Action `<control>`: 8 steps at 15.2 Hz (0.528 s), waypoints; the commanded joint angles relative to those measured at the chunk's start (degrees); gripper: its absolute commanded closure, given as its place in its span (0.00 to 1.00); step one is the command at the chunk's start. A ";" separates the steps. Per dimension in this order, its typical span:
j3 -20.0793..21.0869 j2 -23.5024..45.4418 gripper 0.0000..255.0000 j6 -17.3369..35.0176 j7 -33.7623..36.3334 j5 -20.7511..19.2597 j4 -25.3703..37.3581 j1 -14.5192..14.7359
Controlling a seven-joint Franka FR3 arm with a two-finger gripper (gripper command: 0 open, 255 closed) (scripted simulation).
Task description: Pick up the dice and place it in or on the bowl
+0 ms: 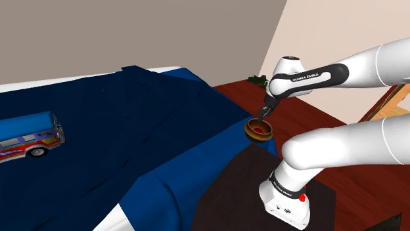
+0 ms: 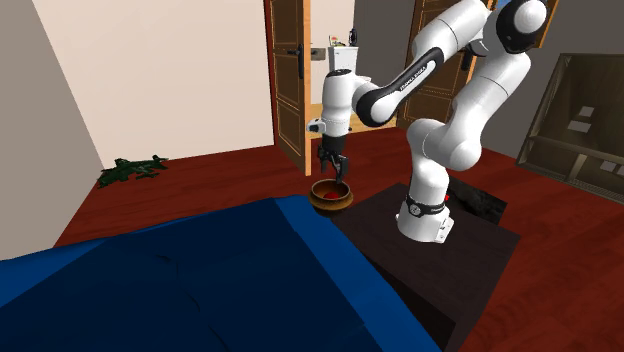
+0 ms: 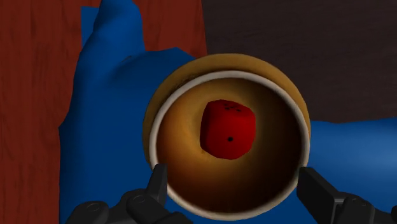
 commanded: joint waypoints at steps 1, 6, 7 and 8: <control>0.72 -2.70 0.00 -4.53 -0.48 0.81 1.68 0.08; 1.20 -3.83 0.00 -6.57 -0.57 1.28 2.60 0.23; 1.20 -3.83 0.00 -6.57 -0.57 1.28 2.60 0.23; 1.20 -3.83 0.00 -6.57 -0.57 1.28 2.60 0.23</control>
